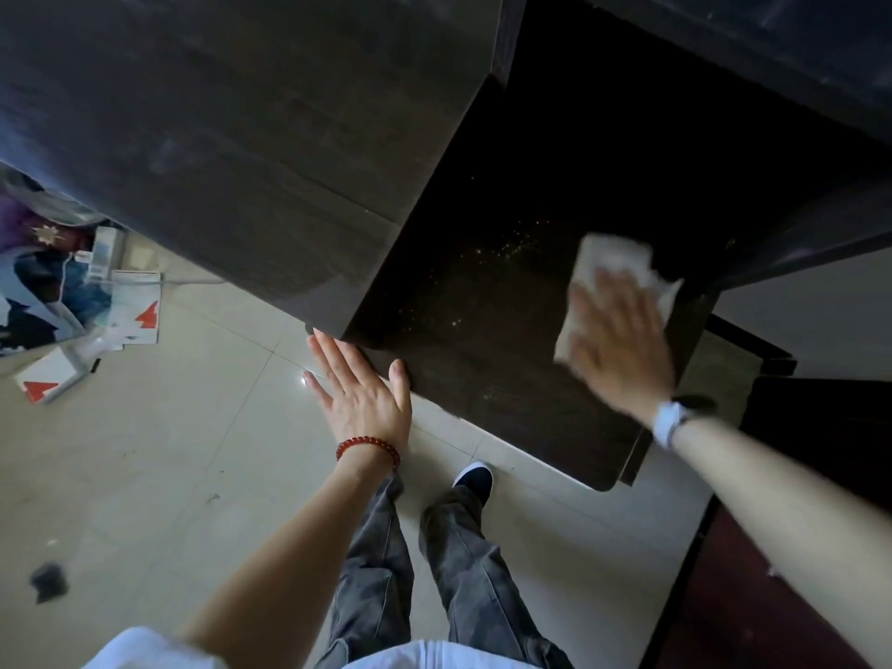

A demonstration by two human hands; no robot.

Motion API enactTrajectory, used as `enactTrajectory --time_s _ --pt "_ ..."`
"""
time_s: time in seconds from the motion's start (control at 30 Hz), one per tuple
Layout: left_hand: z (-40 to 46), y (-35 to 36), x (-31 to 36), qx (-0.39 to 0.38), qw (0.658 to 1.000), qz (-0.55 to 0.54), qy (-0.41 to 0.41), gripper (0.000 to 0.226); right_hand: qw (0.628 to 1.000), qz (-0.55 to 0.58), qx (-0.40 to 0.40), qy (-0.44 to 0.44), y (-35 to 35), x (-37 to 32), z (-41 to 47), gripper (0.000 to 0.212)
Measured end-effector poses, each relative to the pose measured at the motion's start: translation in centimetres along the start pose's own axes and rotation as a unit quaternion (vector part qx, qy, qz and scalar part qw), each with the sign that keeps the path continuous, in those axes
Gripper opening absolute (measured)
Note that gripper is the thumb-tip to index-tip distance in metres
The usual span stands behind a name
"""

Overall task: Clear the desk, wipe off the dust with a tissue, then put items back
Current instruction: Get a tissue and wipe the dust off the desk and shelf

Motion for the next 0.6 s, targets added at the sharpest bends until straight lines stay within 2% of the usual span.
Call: enactTrajectory --time_s 0.1,0.17,0.23,0.3,0.37,0.43,0.5,0.6 --pt "0.0 0.2 -0.1 0.001 1.000 -0.025 0.004 0.078 0.976 0.051 0.049 0.208 -0.8 2.0 5.4 0.061" --pt "0.2 0.3 -0.2 0.005 0.999 -0.039 0.009 0.080 0.963 0.065 0.080 0.250 -0.9 0.3 9.3 0.061" --pt "0.3 0.3 -0.2 0.008 0.999 -0.043 0.013 0.079 0.979 0.053 0.073 0.184 -0.5 -3.0 11.9 0.060" --pt "0.2 0.2 -0.3 0.005 0.999 -0.043 0.016 0.077 0.995 0.041 0.062 0.062 -0.1 -6.7 12.4 0.058" --pt "0.2 0.2 -0.4 0.002 0.999 -0.034 0.014 0.078 0.997 0.021 0.041 -0.063 0.2 -9.6 11.2 0.059" --pt "0.1 0.2 -0.3 -0.003 1.000 -0.018 0.008 0.081 0.990 -0.003 0.001 -0.144 0.3 -9.8 10.5 0.061" --pt "0.2 0.4 -0.3 -0.006 1.000 -0.003 0.006 0.082 0.989 -0.014 0.013 -0.144 -0.1 -8.6 11.5 0.061" --pt "0.3 0.3 -0.4 -0.003 1.000 0.000 0.007 0.084 0.997 -0.010 0.067 -0.026 -0.5 -7.6 14.0 0.057"
Point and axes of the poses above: each hand's wrist, its own z-axis towards the middle knuckle, its own y-axis out of the palm, x = y × z, the point moved 4 cm from there along z, towards the middle knuckle, and after that the axes turned 13 degrees about -y, right-handed, at the moved point
